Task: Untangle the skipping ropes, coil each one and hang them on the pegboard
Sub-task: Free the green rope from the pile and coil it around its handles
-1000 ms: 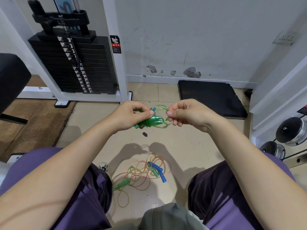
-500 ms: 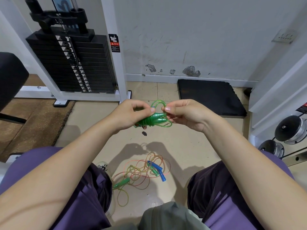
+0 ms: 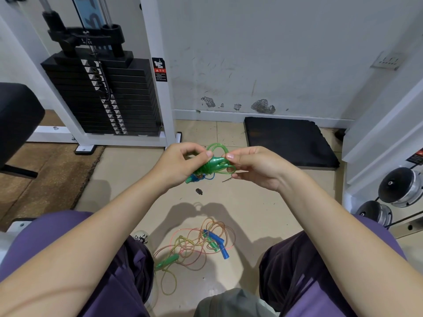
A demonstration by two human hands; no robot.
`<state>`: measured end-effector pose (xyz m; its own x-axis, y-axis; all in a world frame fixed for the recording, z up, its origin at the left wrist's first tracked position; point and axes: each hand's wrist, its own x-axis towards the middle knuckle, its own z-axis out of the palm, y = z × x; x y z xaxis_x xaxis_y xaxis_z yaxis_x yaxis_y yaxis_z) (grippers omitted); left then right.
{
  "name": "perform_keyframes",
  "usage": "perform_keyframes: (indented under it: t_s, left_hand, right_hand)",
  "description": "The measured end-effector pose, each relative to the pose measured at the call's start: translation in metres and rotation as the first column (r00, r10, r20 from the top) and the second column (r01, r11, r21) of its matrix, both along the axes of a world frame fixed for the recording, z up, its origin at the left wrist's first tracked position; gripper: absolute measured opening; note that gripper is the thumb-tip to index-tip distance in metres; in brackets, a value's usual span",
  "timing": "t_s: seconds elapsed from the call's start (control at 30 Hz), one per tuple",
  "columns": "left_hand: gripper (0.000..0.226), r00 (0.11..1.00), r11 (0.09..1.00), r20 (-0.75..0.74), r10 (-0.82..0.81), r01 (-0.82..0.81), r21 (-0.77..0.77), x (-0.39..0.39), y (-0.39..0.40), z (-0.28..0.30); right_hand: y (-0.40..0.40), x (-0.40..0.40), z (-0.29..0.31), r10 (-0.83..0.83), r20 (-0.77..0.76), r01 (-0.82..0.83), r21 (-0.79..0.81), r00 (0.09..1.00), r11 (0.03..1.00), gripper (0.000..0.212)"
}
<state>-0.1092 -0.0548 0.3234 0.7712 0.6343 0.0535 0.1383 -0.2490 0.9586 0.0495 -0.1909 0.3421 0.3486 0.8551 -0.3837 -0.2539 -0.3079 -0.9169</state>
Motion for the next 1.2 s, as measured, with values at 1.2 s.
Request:
perform_keyframes:
  t_s: [1.2]
  left_hand:
    - [0.028, 0.999, 0.986, -0.037, 0.000, -0.006, -0.169, 0.005, 0.001, -0.002]
  right_hand:
    - [0.005, -0.019, -0.002, -0.152, 0.820, -0.077, 0.231, 0.551, 0.970, 0.020]
